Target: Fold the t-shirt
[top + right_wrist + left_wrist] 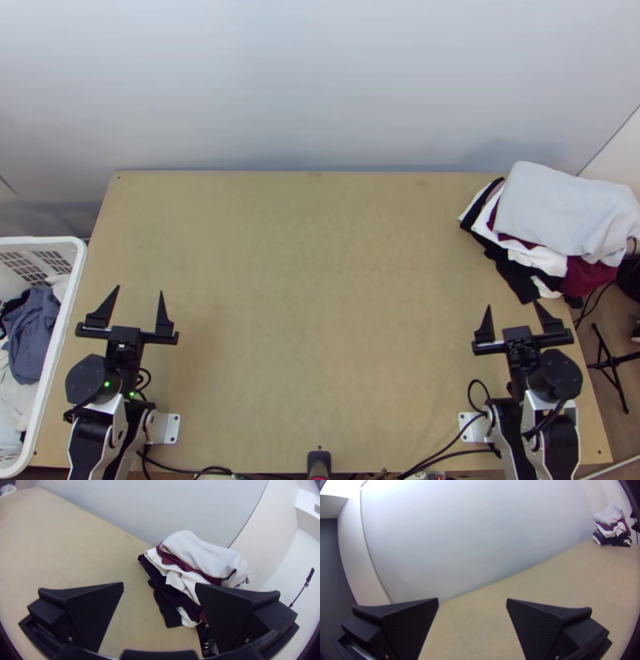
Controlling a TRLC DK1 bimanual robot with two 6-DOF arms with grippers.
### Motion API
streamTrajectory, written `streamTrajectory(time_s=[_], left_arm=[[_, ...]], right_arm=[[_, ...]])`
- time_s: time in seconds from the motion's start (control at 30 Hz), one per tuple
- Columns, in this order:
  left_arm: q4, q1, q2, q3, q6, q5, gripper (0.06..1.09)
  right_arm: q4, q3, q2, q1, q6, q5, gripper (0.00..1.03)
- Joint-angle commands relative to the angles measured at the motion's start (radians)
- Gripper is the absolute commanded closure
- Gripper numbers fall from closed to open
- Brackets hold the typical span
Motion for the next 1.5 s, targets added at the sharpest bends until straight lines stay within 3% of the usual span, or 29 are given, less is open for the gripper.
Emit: streamTrajectory(time_s=[0.0, 0.2, 0.37, 0.6, 0.7, 0.83, 1.07, 1.27, 1.47], left_arm=[[0.012, 0.009, 0.003, 0.012, -0.101, -0.040, 0.10], [-0.040, -0.043, 0.011, 0.024, -0.203, -0.037, 0.17], [-0.011, -0.011, 0.012, 0.069, -0.282, -0.039, 0.26], [-0.028, 0.043, 0.017, 0.153, -0.294, -0.057, 0.24], [-0.086, 0.064, 0.126, 0.241, -0.324, -0.073, 0.15], [-0.143, 0.080, 0.221, 0.331, -0.335, -0.074, 0.12], [-0.238, 0.084, 0.253, 0.400, -0.406, -0.108, 0.12], [-0.447, 0.017, 0.396, 0.558, -0.426, -0.036, 0.15], [-0.353, 0.070, 0.463, 0.589, -0.374, -0.048, 0.15]], right_arm=[[-0.022, 0.103, 0.116, -0.039, 0.195, 0.013, 0.03], [-0.024, 0.200, 0.296, -0.061, 0.480, 0.013, 0.03], [-0.021, 0.271, 0.370, -0.099, 0.562, 0.013, 0.04], [-0.134, 0.357, 0.379, -0.113, 0.566, 0.013, 0.04], [-0.180, 0.401, 0.396, -0.122, 0.565, 0.013, 0.04], [-0.225, 0.469, 0.423, -0.121, 0.554, 0.015, 0.04], [-0.212, 0.554, 0.343, -0.064, 0.339, 0.013, 0.04], [-0.203, 0.587, 0.360, -0.049, 0.324, 0.013, 0.04], [-0.197, 0.650, 0.440, -0.049, 0.342, 0.013, 0.04]])
